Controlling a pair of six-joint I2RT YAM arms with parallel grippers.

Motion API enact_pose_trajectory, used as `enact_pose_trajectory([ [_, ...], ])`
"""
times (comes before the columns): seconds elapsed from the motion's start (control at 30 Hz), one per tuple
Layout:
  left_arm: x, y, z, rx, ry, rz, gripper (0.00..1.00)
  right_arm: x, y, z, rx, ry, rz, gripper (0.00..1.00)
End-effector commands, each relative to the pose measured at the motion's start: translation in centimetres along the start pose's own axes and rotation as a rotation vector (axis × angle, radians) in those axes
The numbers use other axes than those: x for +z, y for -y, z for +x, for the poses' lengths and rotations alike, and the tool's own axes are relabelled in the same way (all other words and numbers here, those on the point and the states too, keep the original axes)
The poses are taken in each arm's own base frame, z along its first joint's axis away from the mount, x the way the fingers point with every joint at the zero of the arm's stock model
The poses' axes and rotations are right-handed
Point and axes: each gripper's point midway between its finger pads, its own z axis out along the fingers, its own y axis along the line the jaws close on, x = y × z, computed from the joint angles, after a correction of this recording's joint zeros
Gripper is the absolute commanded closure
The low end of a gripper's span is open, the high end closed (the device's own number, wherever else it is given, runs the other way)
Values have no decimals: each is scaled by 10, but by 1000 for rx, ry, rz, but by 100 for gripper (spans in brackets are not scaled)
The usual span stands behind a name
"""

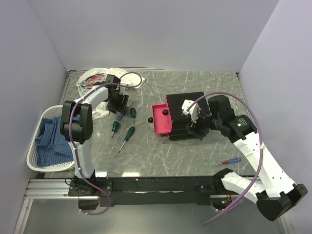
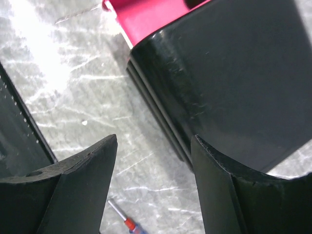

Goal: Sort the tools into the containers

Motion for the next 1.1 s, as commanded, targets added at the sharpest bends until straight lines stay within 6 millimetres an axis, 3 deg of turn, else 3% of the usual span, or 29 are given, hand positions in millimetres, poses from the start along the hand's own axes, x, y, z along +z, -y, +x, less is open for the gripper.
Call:
enact_pose_trajectory([
  [0.0, 4, 8, 0, 79, -19, -43, 36, -11, 11, -20, -2, 78, 63, 30],
  [0.13, 19, 9, 4, 115, -63, -96, 41, -15, 14, -26, 7, 110, 89, 30],
  [0.3, 21, 8, -2, 114, -62, -115, 49, -23, 21, -35, 12, 136, 131, 30],
  [0.4, 20, 9, -2, 113, -62, -108, 68, -27, 28, -40, 27, 158, 170, 30],
  [0.43, 17, 9, -3, 111, -60, -110, 82, -27, 30, -42, 34, 163, 176, 30],
  [0.53, 0, 4, -14, 89, -14, -116, 98, -29, 38, -48, 44, 176, 207, 30],
  [0.7, -49, 11, -42, 62, 104, -71, 99, -29, 60, -54, 60, 179, 297, 30],
  [0.77, -73, 32, -51, 65, 156, 25, 99, -29, 73, -55, 73, 168, 352, 30],
  [0.9, -100, 90, -44, 11, 163, 290, 99, -22, 92, -54, 110, 138, 406, 30],
  [0.93, -109, 117, -33, -28, 134, 431, 99, -21, 93, -56, 119, 146, 401, 30],
  [1.0, -115, 143, -29, -79, 125, 572, 99, -18, 99, -57, 151, 147, 398, 30],
  [1.03, -122, 162, -14, -145, 63, 681, 99, -18, 100, -57, 159, 149, 400, 30],
  [1.07, -123, 170, -11, -155, 55, 715, 99, -20, 104, -60, 165, 153, 410, 30],
])
